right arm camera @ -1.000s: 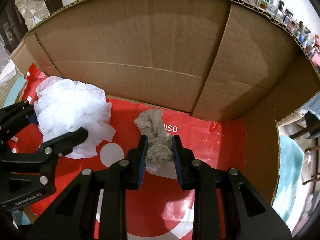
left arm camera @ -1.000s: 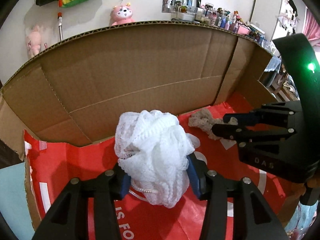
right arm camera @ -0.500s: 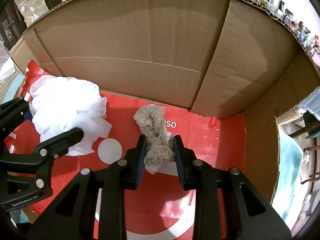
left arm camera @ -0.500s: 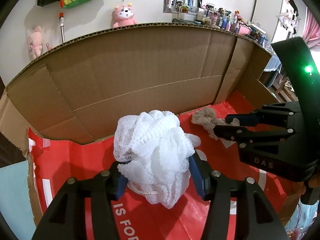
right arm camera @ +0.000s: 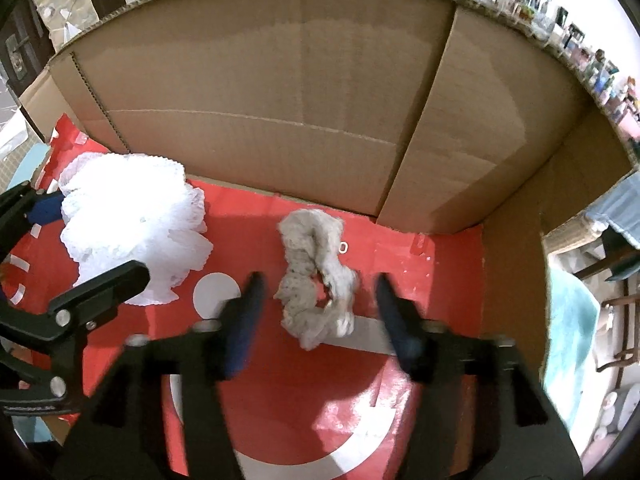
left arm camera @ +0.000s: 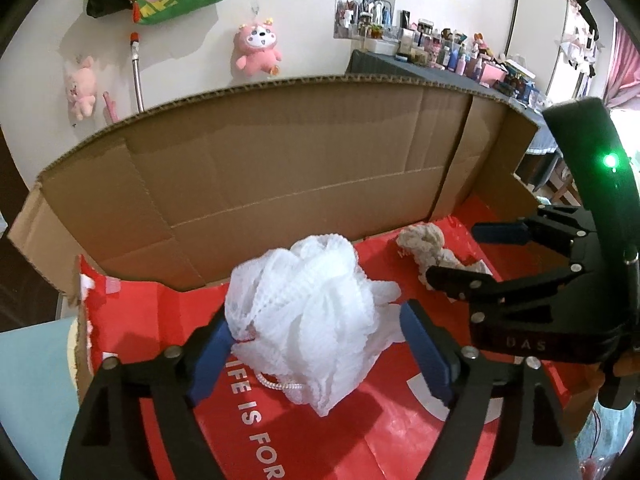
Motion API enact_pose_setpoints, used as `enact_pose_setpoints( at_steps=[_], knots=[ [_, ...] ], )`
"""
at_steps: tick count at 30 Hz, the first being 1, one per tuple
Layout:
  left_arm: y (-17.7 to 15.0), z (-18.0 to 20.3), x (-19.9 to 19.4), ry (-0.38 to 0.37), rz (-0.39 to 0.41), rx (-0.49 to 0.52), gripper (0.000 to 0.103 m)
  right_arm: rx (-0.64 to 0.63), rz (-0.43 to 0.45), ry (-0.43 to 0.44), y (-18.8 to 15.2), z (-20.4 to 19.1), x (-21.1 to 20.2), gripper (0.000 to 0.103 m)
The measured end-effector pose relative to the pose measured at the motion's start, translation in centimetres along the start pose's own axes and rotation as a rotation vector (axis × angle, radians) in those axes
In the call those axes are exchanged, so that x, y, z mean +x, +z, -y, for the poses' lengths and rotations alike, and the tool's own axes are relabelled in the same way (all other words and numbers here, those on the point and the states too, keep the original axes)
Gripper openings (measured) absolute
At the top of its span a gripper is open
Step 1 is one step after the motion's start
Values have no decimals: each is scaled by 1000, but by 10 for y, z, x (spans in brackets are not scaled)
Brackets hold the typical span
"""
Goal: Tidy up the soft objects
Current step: 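Withdraw both grippers from the box back toward the remaining items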
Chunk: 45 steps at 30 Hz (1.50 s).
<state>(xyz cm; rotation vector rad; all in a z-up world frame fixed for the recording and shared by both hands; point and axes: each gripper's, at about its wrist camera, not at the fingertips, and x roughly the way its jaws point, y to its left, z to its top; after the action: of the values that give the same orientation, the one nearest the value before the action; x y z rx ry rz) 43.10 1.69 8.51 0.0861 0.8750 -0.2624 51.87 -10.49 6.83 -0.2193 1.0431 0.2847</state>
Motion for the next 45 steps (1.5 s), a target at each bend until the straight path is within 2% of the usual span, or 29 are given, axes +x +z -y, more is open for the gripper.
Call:
enact_pose_setpoints(
  at_steps=[3,12,16,20,22,29,31,34,41,45],
  knots=[
    [0,-1,-8,-2,16,-16,93,5,6,-2,2,0,-5,63],
    [-6,-1,-51,24,100,-59,102,33,63,-11,-7,4,-43,63],
    [-11,2,-81,30,148,-81,103,53,112,-1,-18,16,-79,64],
    [-19,10,-121,53,237,-81,103,77,194,22,-31,20,-123,65],
    [-25,16,-140,71,283,-79,103,79,241,34,-40,20,-144,72],
    [-54,39,-209,100,434,-49,103,51,429,10,-84,8,-228,75],
    [-66,46,-225,108,466,-43,103,40,472,19,-100,4,-247,81],
    [-84,52,-242,106,496,-57,103,30,547,16,-129,-4,-276,83],
    [-128,75,-276,122,574,-41,103,13,676,-9,-193,-25,-318,88],
    [-151,88,-288,112,604,-31,103,28,709,3,-224,-31,-327,89]
  ],
)
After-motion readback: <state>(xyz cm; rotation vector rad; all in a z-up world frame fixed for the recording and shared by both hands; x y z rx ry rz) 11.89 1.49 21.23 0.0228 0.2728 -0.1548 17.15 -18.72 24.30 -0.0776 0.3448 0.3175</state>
